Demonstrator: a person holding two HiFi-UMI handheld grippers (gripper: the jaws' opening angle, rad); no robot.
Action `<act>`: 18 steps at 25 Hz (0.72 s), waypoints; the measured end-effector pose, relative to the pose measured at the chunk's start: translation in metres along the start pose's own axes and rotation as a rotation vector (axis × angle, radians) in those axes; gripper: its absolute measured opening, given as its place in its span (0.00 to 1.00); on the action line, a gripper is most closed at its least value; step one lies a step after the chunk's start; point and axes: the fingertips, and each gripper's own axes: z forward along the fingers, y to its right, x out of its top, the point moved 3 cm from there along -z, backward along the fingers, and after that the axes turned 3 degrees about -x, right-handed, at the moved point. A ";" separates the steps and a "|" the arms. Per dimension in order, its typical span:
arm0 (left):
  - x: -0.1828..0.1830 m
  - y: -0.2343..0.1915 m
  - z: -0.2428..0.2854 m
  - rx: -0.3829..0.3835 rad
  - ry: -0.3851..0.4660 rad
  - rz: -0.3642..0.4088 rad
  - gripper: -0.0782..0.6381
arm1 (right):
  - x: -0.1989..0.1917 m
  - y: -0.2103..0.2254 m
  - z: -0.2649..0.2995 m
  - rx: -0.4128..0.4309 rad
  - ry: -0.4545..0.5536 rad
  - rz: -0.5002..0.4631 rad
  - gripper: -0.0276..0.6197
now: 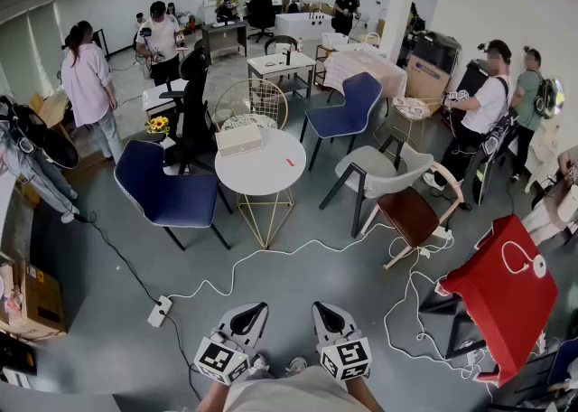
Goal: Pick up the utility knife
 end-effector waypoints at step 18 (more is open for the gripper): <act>-0.008 0.022 0.015 -0.019 -0.007 -0.015 0.13 | -0.001 0.013 -0.009 0.016 0.018 0.011 0.07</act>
